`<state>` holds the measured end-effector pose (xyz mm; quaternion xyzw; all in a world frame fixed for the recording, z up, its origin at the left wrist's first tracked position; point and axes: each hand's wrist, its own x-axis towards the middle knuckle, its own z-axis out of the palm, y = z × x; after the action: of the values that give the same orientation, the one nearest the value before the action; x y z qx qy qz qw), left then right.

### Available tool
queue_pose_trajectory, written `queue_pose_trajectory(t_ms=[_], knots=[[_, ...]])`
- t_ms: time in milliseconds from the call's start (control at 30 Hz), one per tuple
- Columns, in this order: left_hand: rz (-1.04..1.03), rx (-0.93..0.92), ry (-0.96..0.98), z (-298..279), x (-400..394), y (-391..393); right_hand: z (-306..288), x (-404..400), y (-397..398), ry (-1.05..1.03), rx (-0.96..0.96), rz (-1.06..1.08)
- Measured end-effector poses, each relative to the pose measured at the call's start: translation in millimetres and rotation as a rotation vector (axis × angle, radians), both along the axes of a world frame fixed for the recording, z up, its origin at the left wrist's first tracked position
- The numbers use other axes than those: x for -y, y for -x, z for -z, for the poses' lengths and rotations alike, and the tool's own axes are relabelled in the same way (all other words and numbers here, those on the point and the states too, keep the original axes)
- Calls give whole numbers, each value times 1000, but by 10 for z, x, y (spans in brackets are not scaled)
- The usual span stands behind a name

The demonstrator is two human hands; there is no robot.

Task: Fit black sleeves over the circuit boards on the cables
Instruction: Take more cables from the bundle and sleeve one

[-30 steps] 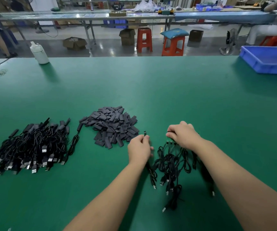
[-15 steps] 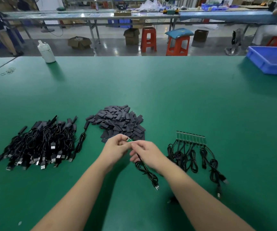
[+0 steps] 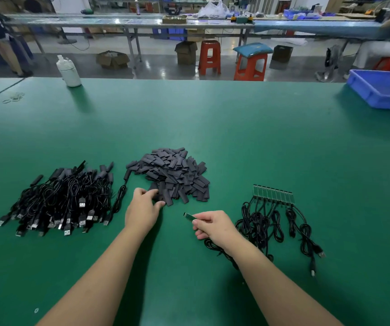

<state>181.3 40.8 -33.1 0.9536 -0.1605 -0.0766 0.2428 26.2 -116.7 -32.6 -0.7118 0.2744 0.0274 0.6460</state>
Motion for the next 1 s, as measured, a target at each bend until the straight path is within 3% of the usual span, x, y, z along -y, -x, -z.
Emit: queue_pose_trajectory(t_ms=[233, 533, 800, 867, 1000], knots=[[-8, -39, 72, -36, -23, -112, -32, 16, 31, 37, -8, -60], [159, 20, -43, -71, -205, -258, -67, 25, -9, -207, 46, 71], [184, -40, -2, -172, -325, -226, -62, -76, -75, -151, 11, 41], [264, 14, 0, -202, -346, -150, -97, -66, -97, -175, -8, 36], [529, 294, -177, -178, -396, 13, -130, -62, -119, -123, -35, -6]])
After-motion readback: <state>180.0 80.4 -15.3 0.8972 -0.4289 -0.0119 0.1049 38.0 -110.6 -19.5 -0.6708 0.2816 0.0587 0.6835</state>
